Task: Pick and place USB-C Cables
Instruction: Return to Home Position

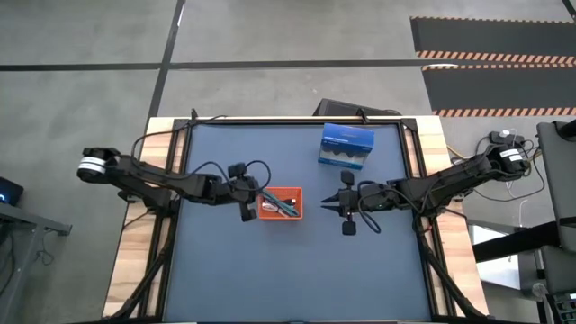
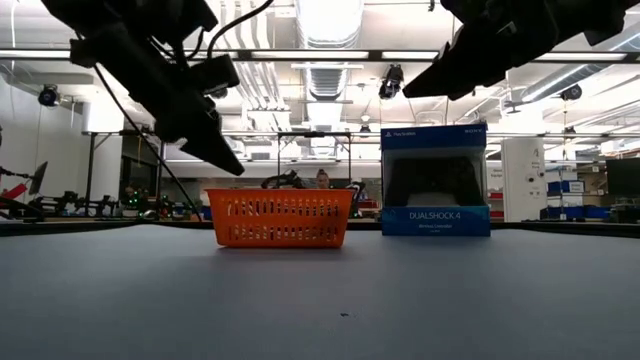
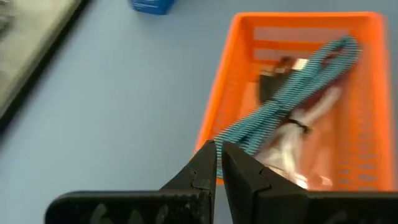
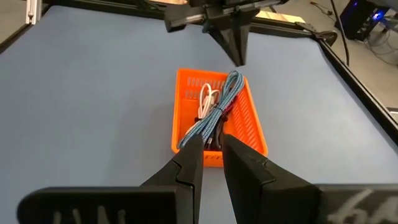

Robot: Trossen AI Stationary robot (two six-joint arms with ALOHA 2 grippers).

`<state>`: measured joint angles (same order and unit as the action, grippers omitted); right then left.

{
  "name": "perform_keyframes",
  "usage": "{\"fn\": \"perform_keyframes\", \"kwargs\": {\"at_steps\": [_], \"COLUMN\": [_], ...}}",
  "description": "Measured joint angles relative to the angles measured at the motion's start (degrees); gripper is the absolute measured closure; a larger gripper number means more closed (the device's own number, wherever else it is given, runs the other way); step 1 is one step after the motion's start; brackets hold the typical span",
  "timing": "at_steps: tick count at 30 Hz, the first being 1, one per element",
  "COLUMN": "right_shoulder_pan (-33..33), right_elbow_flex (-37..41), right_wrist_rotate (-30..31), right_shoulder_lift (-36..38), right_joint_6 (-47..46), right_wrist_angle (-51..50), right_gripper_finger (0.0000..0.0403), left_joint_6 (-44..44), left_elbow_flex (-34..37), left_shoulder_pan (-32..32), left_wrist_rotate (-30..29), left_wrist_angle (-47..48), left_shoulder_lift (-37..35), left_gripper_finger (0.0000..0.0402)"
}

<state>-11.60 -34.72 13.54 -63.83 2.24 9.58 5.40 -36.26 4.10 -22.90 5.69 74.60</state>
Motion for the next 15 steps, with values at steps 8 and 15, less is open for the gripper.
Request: {"fn": "perform_keyframes", "kwargs": {"at_steps": [8,15], "right_shoulder_pan": [0.00,0.00], "right_elbow_flex": [0.43,-9.07], "right_wrist_rotate": [0.73,7.58], "right_shoulder_lift": [-0.04,-1.12], "right_joint_6": [-1.42,-11.37], "right_wrist_angle": [0.22,-22.70], "right_gripper_finger": [0.0351,0.0377], "left_joint_6": [0.14,-8.28], "left_elbow_flex": [0.32,-2.56], "left_shoulder_pan": [0.01,0.02], "left_wrist_rotate": [-3.15,-3.17], "left_wrist_angle": [-2.13,-4.25], "left_shoulder_lift": [2.64,-0.52], "left_gripper_finger": [0.0392,0.0392]}}
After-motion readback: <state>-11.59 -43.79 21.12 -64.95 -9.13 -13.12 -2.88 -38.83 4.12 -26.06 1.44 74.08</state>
